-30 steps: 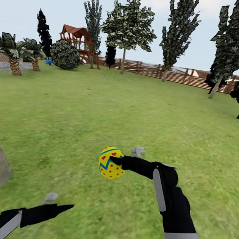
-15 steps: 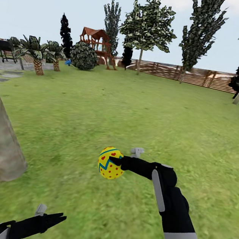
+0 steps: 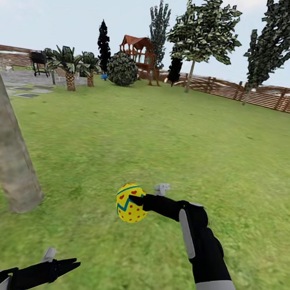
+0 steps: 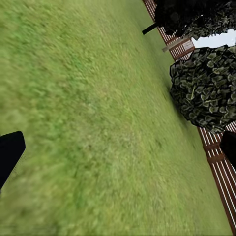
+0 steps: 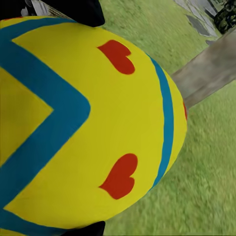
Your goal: Take the three Easter eggs out of the wicker basket on the lawn in the garden, then place them on the lawn next to a single tree (choose any tree) so that all three eggs are next to the same tree and none are left in the basket.
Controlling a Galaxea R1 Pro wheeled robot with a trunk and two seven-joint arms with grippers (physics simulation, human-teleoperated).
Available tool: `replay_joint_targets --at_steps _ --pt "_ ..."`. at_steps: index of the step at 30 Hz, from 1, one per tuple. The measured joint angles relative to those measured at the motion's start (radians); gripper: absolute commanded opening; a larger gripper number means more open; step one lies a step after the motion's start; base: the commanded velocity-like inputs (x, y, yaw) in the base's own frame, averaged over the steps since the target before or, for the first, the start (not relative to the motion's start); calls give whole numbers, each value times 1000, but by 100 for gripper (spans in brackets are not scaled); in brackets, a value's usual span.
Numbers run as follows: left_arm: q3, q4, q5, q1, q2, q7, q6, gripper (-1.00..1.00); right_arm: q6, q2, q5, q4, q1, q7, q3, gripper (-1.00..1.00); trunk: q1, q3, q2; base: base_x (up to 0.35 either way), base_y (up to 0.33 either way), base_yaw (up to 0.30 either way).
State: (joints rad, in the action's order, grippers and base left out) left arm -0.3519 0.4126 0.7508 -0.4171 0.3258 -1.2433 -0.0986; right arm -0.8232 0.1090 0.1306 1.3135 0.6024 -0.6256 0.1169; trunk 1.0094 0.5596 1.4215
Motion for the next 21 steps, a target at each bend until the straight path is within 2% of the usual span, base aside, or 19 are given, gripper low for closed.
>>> replay_joint_targets --at_steps 3,15,19,21 --pt "0 0 0 0 0 0 0 100 0 1 0 -10 0 0 10 -100 0 2 0 177 -261 265" --pt "0 0 0 0 1 -8 -1 100 0 1 -3 -36 0 4 9 -100 0 3 0 138 -264 275" --pt "0 0 0 0 0 -9 -2 100 0 1 2 -38 0 22 9 -100 0 3 0 108 -282 44" --pt "0 0 0 0 0 -9 -3 100 0 1 1 -39 0 23 8 -100 0 3 0 108 -282 235"
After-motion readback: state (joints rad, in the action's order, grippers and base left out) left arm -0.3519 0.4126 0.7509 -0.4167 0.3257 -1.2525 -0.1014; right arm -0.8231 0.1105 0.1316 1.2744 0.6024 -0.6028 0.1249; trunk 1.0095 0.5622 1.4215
